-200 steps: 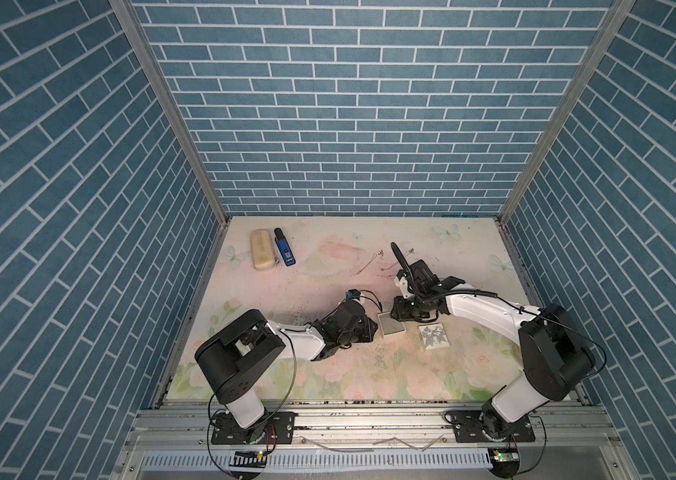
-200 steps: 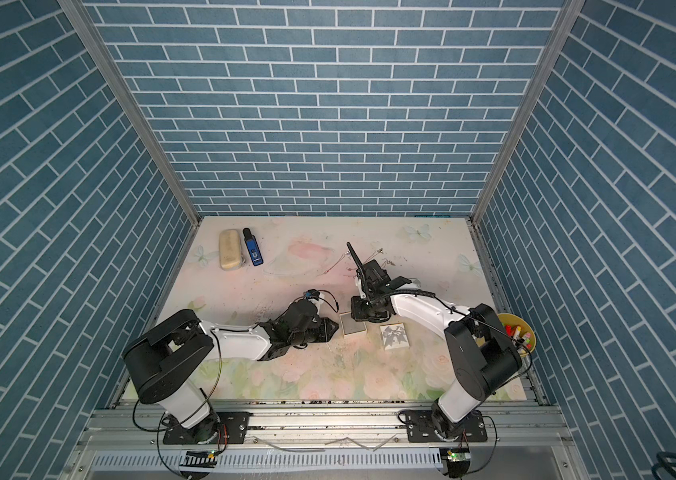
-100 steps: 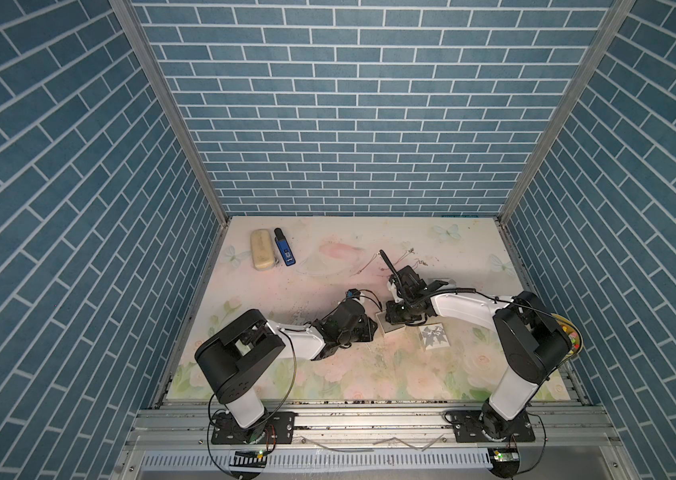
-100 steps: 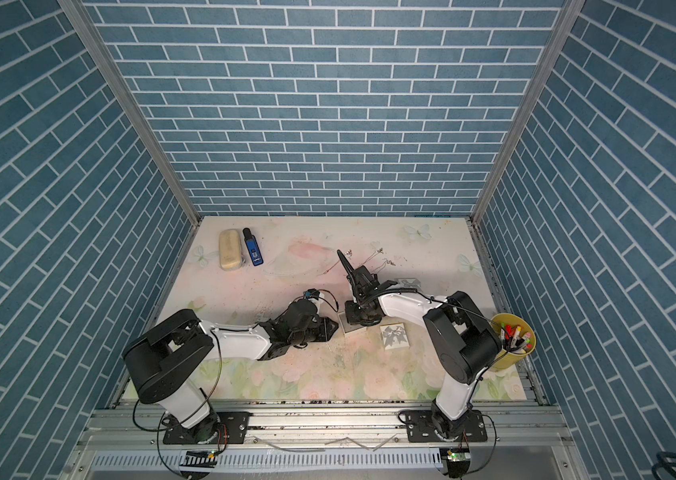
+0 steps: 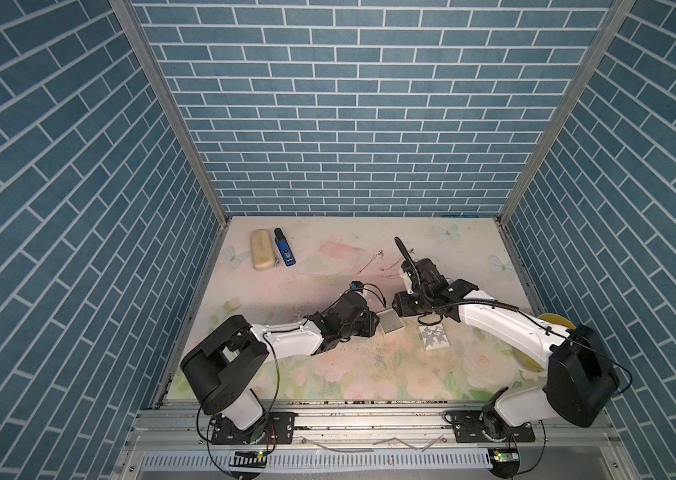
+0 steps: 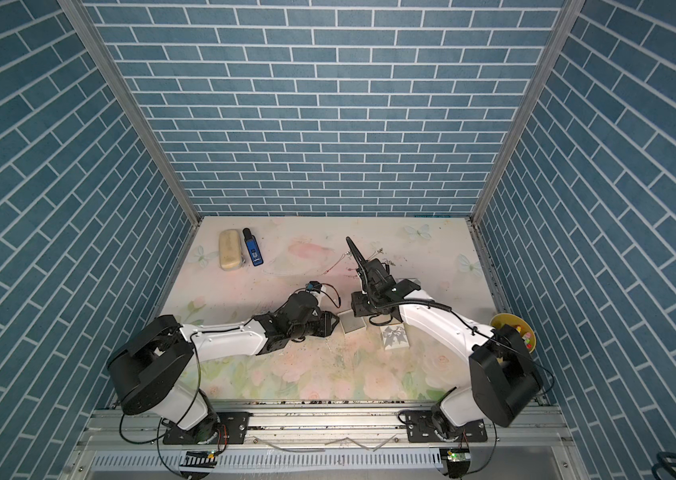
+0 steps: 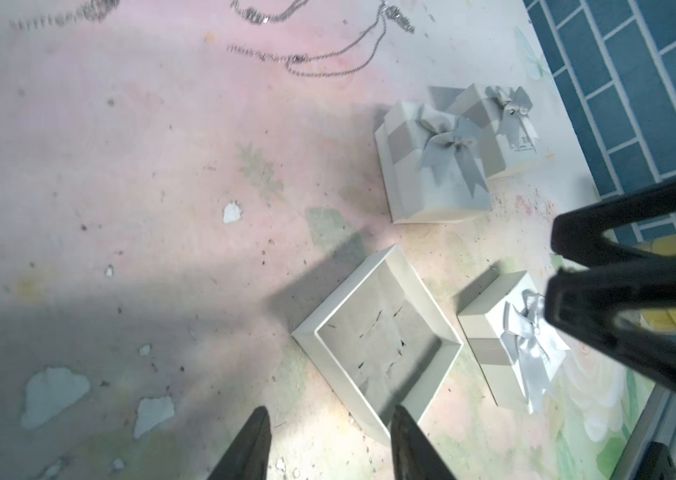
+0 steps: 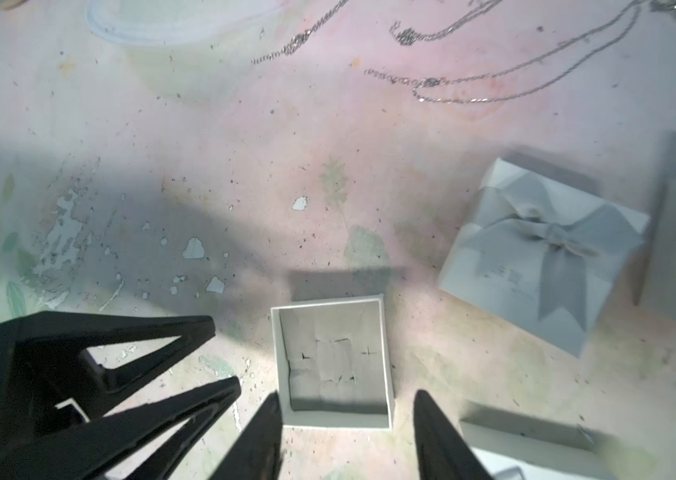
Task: Take the necklace out of the lift-off lid jewelry box
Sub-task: Pick up the lid from the center of the board.
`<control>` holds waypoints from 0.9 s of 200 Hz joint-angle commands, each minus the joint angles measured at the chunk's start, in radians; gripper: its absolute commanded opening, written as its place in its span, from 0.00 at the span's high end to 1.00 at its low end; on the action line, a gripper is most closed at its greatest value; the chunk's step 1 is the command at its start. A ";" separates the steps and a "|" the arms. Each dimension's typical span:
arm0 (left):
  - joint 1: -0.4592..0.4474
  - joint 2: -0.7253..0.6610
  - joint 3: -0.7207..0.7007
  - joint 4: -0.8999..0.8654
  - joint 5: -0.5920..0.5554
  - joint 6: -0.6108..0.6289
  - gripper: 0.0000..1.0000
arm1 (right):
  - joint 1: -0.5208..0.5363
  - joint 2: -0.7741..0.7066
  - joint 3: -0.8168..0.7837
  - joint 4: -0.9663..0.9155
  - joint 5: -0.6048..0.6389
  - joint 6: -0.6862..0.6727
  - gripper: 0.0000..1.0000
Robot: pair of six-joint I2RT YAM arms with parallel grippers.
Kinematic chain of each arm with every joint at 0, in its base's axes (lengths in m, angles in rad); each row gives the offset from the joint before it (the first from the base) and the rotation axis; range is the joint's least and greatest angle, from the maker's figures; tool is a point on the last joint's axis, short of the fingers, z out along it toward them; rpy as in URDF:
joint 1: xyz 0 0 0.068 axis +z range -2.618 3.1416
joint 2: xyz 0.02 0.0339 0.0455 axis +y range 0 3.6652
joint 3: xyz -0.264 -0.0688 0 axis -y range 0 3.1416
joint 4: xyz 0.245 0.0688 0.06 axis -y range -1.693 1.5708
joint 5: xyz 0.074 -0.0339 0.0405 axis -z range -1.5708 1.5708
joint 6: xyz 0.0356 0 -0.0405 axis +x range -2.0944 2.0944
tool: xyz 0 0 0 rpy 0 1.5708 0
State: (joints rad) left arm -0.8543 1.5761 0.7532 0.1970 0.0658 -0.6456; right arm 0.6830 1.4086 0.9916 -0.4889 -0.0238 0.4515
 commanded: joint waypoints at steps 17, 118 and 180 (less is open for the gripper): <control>-0.026 0.003 0.055 -0.069 -0.030 0.100 0.46 | -0.112 -0.094 -0.097 -0.157 -0.022 -0.046 0.32; -0.143 0.166 0.242 -0.055 0.026 0.154 0.43 | -0.209 -0.045 -0.138 -0.312 -0.057 -0.052 0.10; -0.150 0.168 0.235 -0.043 0.034 0.150 0.43 | -0.218 0.054 -0.113 -0.285 -0.083 -0.086 0.01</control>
State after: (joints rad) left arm -0.9989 1.7473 0.9871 0.1532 0.0948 -0.5072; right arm 0.4759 1.4357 0.8593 -0.7555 -0.0948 0.3943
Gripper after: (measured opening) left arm 0.576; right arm 0.988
